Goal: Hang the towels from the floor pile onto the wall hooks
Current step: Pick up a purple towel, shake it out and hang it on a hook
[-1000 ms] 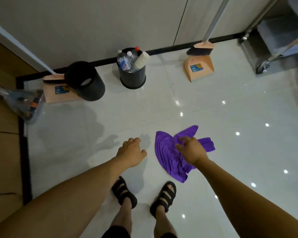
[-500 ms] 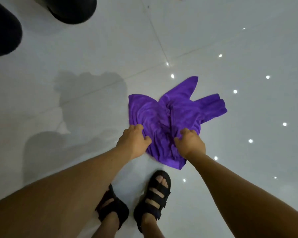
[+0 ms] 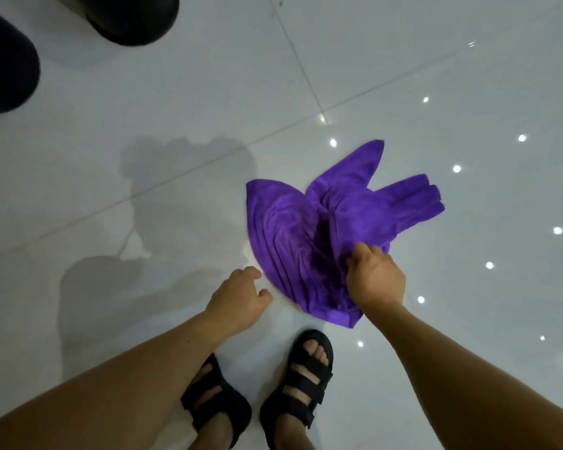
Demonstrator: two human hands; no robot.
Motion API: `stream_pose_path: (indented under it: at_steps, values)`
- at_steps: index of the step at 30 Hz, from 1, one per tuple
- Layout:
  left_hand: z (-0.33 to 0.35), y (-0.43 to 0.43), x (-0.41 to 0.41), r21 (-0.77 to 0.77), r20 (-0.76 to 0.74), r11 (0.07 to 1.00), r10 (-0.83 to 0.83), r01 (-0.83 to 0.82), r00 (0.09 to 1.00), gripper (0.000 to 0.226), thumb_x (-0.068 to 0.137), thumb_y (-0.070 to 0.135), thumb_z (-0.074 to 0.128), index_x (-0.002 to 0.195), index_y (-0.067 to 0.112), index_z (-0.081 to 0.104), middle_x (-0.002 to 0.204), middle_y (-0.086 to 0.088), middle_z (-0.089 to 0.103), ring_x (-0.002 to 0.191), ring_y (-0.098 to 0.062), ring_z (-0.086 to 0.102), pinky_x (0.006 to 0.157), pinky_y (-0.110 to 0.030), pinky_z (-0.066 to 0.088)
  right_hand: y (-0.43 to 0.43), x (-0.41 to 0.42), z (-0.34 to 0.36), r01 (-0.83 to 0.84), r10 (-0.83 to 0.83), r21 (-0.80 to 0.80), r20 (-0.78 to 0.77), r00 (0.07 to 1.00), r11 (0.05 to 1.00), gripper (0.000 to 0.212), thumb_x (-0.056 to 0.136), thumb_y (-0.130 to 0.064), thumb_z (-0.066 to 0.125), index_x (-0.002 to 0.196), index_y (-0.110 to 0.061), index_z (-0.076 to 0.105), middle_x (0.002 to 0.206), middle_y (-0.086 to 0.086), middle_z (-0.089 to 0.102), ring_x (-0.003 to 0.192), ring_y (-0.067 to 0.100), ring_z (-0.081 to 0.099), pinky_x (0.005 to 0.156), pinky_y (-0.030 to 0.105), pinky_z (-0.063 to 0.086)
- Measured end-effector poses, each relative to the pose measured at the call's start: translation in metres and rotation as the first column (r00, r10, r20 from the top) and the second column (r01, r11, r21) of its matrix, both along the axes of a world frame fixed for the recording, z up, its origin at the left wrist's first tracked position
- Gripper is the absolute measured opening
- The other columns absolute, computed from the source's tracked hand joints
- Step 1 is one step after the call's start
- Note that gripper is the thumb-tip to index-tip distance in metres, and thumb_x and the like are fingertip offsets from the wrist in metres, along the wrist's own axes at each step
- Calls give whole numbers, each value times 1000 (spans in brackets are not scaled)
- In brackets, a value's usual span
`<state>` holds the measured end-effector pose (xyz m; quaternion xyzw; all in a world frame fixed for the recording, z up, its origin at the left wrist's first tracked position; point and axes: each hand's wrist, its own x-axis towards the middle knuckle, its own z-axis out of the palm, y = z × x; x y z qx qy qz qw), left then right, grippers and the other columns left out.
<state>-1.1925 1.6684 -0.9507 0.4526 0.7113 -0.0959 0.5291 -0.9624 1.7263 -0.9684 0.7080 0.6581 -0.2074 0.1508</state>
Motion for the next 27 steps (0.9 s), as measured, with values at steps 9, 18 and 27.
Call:
stream_pose_path:
  at_steps: [9,18,27]
  values:
    - [193,36,-13,176,190,969,142,-176,971,63,85,44,61,141,31,35,137,5,45,116,-13,50,96,-28,44,26,-56,223,533,-472,-196,-759,449,823,15,97,-29,53,86,-19,51,85,5,60,83,24,59,73,33,49]
    - [412,82,-94,421,200,894,72,-152,977,56,65,59,65,112,28,55,114,10,57,103,-12,58,84,-28,47,75,-181,467,513,-492,-456,-867,-74,727,16,84,-26,54,79,-12,60,74,3,62,72,18,61,63,34,51]
    - [584,36,-201,240,478,783,419,-574,772,31,84,22,63,114,19,60,104,-5,69,97,-21,67,89,-40,55,82,-308,651,268,-370,-402,-914,-165,875,13,92,-19,52,80,-13,54,72,3,60,68,18,58,54,28,48]
